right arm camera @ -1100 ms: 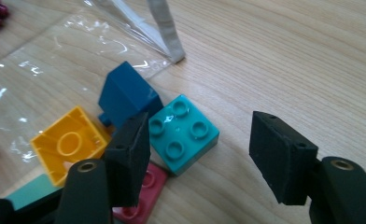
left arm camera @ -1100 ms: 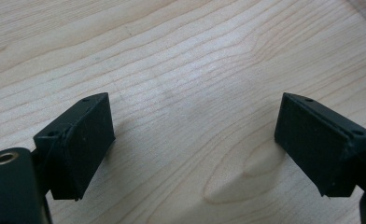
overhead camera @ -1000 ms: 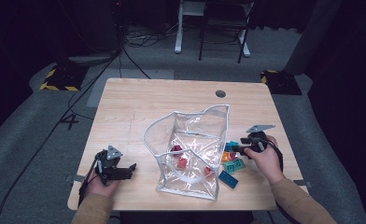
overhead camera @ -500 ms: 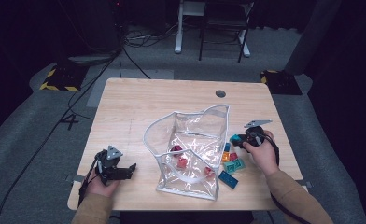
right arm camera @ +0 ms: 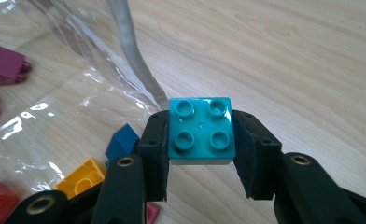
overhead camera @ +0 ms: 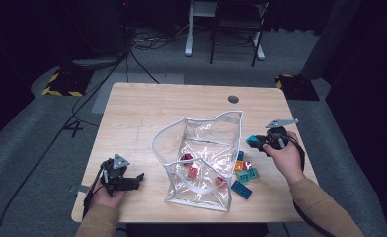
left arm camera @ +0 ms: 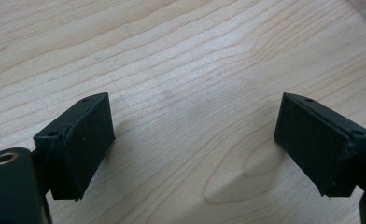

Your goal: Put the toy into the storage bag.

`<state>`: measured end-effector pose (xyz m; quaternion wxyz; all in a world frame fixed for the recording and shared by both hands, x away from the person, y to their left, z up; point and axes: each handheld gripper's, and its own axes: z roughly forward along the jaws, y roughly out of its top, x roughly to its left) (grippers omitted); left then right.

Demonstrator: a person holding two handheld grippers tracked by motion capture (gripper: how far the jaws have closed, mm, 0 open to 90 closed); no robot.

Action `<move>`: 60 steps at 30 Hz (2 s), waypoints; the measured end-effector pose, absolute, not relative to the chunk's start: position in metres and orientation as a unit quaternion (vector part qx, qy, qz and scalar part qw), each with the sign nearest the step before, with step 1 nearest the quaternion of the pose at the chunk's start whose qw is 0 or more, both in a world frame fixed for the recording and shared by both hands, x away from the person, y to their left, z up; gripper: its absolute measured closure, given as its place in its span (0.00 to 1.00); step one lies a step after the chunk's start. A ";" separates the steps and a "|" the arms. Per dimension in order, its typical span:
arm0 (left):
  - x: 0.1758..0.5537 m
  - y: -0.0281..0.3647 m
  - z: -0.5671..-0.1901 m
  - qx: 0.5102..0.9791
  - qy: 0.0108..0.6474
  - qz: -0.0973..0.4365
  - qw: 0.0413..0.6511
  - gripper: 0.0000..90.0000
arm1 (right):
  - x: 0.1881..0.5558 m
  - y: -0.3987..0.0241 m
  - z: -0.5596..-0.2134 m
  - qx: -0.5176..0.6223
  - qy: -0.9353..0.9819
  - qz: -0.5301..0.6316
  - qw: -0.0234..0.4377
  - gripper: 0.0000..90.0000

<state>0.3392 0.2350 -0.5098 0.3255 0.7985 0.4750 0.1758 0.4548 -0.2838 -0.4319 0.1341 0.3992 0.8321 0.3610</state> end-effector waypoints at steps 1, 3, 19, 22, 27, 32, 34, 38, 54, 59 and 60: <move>0.339 0.235 -0.510 0.798 0.475 0.176 0.326 0.13 | 0.454 -0.284 -0.428 0.398 0.832 0.363 0.134 0.66; 0.339 0.235 -0.510 0.798 0.475 0.176 0.325 0.13 | 0.453 -0.283 -0.419 0.396 0.831 0.368 0.134 0.66; 0.339 0.235 -0.510 0.798 0.475 0.176 0.326 0.13 | 0.434 -0.272 -0.346 0.358 0.830 0.403 0.142 0.65; 0.339 0.235 -0.510 0.798 0.476 0.175 0.326 0.13 | 0.430 -0.271 -0.333 0.353 0.825 0.417 0.145 0.66; 0.339 0.235 -0.510 0.799 0.475 0.176 0.325 0.13 | 0.426 -0.268 -0.319 0.344 0.824 0.425 0.146 0.66; 0.339 0.235 -0.510 0.799 0.475 0.176 0.325 0.13 | 0.422 -0.264 -0.305 0.335 0.822 0.438 0.143 0.65; 0.339 0.235 -0.510 0.799 0.475 0.176 0.325 0.13 | 0.419 -0.263 -0.297 0.331 0.819 0.447 0.140 0.65; 0.339 0.235 -0.510 0.799 0.475 0.176 0.325 0.13 | 0.417 -0.257 -0.289 0.322 0.822 0.449 0.139 0.65; 0.339 0.235 -0.510 0.796 0.478 0.177 0.326 0.13 | 0.410 -0.200 -0.275 0.258 0.843 0.459 0.111 0.65; 0.339 0.235 -0.510 0.796 0.477 0.177 0.326 0.13 | 0.410 -0.182 -0.276 0.246 0.847 0.461 0.099 0.65; 0.339 0.235 -0.510 0.796 0.477 0.177 0.326 0.13 | 0.410 -0.182 -0.276 0.246 0.847 0.461 0.099 0.65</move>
